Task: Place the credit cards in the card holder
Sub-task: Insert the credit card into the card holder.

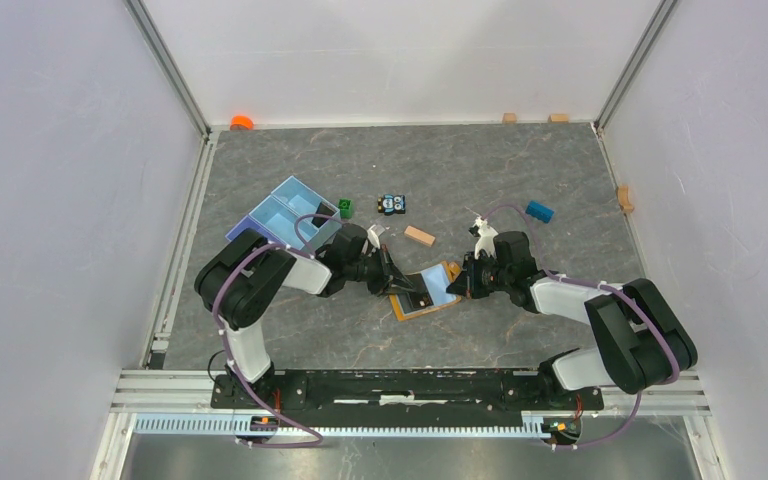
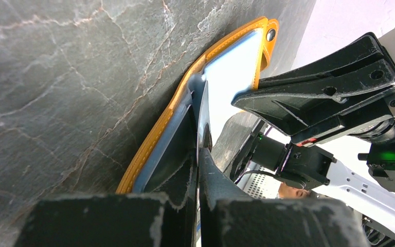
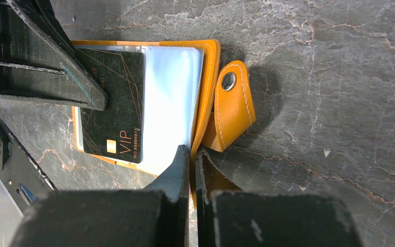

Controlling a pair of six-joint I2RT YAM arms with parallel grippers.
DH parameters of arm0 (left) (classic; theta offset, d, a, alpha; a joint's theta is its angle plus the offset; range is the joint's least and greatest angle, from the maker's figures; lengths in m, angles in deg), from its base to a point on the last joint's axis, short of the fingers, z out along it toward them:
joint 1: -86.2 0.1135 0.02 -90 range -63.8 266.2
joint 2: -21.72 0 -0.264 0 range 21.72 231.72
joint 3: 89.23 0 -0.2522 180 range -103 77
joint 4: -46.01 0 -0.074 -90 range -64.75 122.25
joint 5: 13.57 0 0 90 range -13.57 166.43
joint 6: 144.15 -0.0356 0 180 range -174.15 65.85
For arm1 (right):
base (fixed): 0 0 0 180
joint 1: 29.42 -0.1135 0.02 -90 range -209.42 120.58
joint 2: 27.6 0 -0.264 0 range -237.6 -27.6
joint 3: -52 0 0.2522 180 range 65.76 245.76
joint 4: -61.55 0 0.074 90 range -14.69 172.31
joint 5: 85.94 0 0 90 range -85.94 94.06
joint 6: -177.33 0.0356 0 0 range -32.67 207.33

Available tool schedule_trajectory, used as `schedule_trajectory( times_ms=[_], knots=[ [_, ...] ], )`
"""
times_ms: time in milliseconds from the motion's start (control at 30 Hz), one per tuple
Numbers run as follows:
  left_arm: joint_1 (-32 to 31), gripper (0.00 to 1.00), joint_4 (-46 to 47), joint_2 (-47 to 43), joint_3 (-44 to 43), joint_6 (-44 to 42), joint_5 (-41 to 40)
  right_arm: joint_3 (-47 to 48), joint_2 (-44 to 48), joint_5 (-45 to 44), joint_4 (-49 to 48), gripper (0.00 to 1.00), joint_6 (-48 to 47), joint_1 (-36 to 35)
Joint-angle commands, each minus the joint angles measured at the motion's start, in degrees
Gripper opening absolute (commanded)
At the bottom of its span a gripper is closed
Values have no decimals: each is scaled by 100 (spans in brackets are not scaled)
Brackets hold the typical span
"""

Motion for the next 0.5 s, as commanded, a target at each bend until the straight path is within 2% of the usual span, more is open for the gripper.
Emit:
schedule_trajectory(
  times_ms=[0, 467],
  knots=[
    [50, 2, -261, 171, 34, -309, -86, -116, -123, -812, 799, 0, -430, 5],
    [63, 2, -451, 215, -2, -351, -143, -116, -134, -841, 799, 0, -417, 9]
  ],
)
